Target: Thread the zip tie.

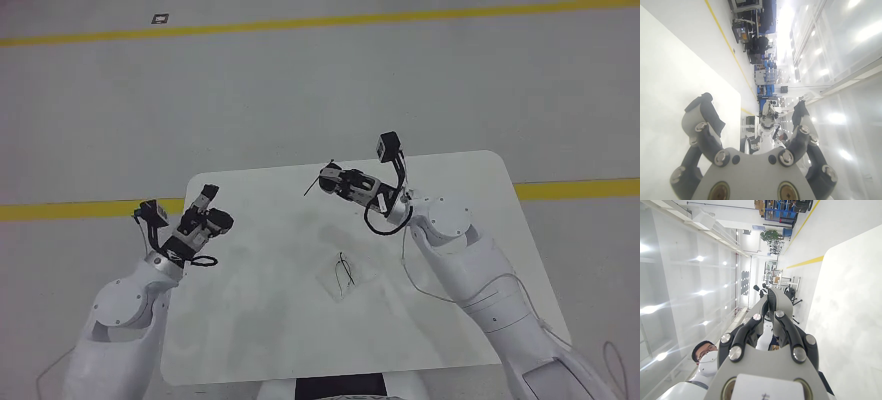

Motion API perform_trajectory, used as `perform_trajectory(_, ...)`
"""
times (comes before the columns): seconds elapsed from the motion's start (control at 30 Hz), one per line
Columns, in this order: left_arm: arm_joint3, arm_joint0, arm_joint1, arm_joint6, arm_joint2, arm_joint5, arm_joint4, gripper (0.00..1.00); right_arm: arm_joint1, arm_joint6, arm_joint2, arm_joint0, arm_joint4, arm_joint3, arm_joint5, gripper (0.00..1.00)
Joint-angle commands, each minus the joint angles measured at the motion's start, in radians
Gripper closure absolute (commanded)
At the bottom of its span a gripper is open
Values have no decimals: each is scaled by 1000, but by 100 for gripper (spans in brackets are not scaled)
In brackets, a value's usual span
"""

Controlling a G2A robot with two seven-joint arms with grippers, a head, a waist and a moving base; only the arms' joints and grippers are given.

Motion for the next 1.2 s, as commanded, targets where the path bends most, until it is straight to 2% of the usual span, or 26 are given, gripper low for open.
perform_trajectory(0.0,-9,-6,4,-22,8,-49,108,0,1,-14,-3,-5,-30,-14,2,100)
perform_trajectory(0.1,-3,-14,11,-24,8,-173,272,0,2,-25,0,-6,-50,-32,17,100)
perform_trajectory(0.13,-3,-20,14,-7,5,-231,370,0,3,-28,1,-5,-57,-39,27,100)
perform_trajectory(0.17,-1,-23,15,10,5,-271,440,0,4,-29,2,-3,-67,-44,38,100)
perform_trajectory(0.33,-79,-44,25,117,47,-271,714,0,9,-28,13,0,-106,-78,106,100)
perform_trajectory(0.4,-111,-50,37,154,81,-271,826,0,12,-26,16,3,-120,-91,175,100)
perform_trajectory(0.47,-124,-53,53,202,118,-271,931,0,13,-31,20,4,-123,-114,234,100)
perform_trajectory(0.53,-122,-52,63,239,141,-271,977,0,14,-32,23,3,-122,-129,248,100)
perform_trajectory(0.8,-122,-52,63,239,141,-271,977,0,14,-37,24,0,-115,-134,249,100)
perform_trajectory(0.9,-128,-66,68,242,158,-271,1104,0,15,-17,29,28,-120,-139,316,100)
perform_trajectory(0.93,-128,-73,71,262,165,-271,1188,0,15,-4,28,45,-112,-138,363,100)
perform_trajectory(1.03,-120,-85,81,329,204,-271,1374,0,15,11,23,81,-106,-133,428,100)
perform_trajectory(1.17,-100,-109,95,403,247,-271,1491,0,18,35,6,119,-109,-84,428,100)
